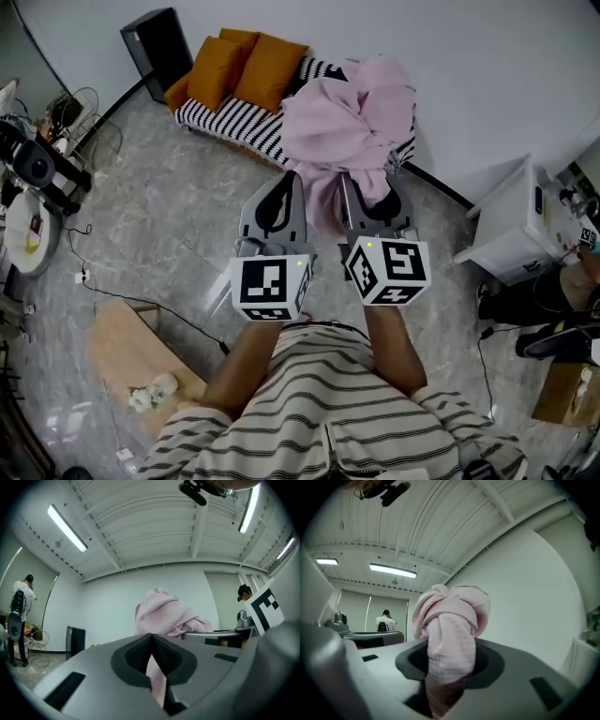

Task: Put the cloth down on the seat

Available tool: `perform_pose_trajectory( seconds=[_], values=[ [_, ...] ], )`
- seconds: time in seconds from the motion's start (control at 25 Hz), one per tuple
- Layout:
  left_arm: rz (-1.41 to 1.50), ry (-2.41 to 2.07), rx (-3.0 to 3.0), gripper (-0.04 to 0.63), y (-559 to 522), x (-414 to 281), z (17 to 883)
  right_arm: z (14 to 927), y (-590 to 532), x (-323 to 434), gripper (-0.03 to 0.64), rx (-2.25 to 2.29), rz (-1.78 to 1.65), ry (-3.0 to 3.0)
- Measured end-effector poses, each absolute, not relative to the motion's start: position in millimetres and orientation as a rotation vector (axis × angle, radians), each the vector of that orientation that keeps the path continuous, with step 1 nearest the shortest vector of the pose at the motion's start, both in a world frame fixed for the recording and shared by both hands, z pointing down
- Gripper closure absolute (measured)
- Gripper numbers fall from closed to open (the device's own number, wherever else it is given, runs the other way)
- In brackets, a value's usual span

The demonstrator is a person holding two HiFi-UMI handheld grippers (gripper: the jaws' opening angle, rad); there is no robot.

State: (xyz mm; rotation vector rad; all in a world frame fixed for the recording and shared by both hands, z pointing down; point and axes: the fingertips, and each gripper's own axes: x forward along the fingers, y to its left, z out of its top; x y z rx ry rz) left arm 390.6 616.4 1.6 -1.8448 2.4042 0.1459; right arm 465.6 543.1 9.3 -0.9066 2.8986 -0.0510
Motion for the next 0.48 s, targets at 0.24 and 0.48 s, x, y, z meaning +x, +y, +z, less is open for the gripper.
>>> perform_pose_trajectory(
  seconds=[0.24, 0.48],
  values=[
    [0.144, 2.415, -1.833, 0.591, 610.4, 402.5, 3.0, 9.5, 536.2, 474.4, 0.439, -0.884, -0.064, 2.897],
    [0.128, 2.446, -1.804, 0.591, 594.1, 419.4, 4.4, 8.9, 520.0, 488.9, 0.439, -0.837, -0.090, 2.899]
  ],
)
